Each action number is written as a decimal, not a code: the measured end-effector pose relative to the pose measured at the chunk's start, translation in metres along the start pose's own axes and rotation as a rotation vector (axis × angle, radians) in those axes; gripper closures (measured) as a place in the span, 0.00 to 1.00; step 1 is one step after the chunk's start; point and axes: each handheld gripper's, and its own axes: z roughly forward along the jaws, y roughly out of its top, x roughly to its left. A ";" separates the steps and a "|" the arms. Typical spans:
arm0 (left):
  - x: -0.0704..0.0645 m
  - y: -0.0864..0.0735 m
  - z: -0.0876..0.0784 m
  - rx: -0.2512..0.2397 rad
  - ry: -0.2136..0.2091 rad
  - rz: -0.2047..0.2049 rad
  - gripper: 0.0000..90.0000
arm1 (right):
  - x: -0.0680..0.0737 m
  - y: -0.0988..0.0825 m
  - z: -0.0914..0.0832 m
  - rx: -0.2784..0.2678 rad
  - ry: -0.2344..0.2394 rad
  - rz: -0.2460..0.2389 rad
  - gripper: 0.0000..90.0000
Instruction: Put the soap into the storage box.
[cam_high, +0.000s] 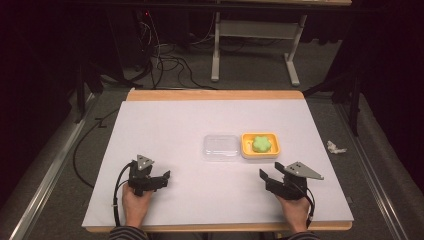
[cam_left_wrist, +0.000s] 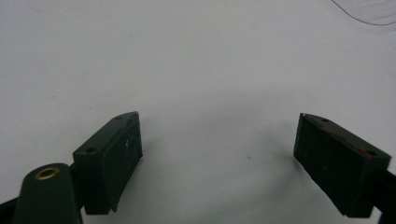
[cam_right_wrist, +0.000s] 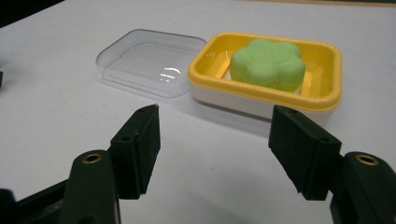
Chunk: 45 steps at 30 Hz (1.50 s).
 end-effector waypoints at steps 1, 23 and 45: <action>0.000 0.000 0.000 -0.001 0.002 0.003 0.18 | 0.000 -0.001 0.001 0.004 0.001 0.000 0.39; 0.000 0.001 -0.002 -0.021 -0.006 -0.005 0.17 | 0.005 -0.016 0.021 0.098 -0.030 -0.034 0.39; 0.000 0.001 -0.003 -0.025 -0.006 -0.001 0.18 | 0.007 -0.017 0.030 0.169 -0.054 -0.057 0.37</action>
